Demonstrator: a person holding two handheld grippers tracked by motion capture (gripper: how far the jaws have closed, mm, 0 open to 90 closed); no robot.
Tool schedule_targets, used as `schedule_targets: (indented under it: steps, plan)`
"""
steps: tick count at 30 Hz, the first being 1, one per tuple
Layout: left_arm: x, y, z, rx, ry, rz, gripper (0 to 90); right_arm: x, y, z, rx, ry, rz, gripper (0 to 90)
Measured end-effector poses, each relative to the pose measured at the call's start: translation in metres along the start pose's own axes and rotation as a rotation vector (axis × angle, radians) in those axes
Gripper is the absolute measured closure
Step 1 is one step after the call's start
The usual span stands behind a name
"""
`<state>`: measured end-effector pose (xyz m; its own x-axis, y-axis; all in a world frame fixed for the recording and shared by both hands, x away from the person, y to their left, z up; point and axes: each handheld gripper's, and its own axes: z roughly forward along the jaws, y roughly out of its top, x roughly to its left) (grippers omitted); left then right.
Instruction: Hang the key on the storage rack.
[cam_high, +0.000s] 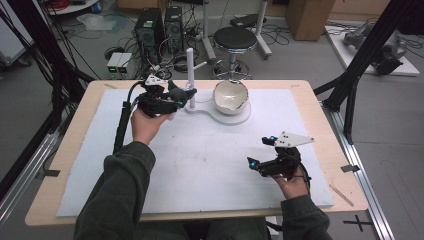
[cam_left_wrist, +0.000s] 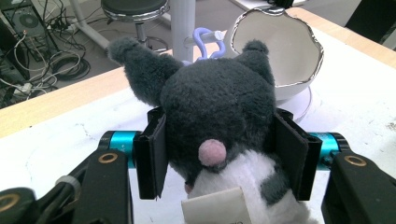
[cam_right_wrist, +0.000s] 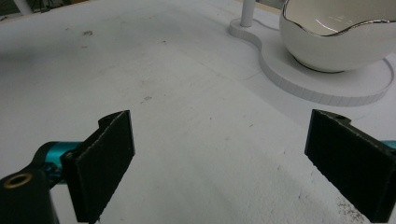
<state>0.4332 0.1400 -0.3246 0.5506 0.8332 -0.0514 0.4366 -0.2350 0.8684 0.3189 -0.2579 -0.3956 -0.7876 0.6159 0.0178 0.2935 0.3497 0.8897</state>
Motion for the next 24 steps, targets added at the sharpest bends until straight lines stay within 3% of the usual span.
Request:
schedule_targets:
  steps: [24]
  plan:
    - [-0.0001,-0.0025,0.0079,0.026,0.026,-0.006,41.3,0.0001,0.0,-0.0006,-0.006,-0.006,0.001,7.4]
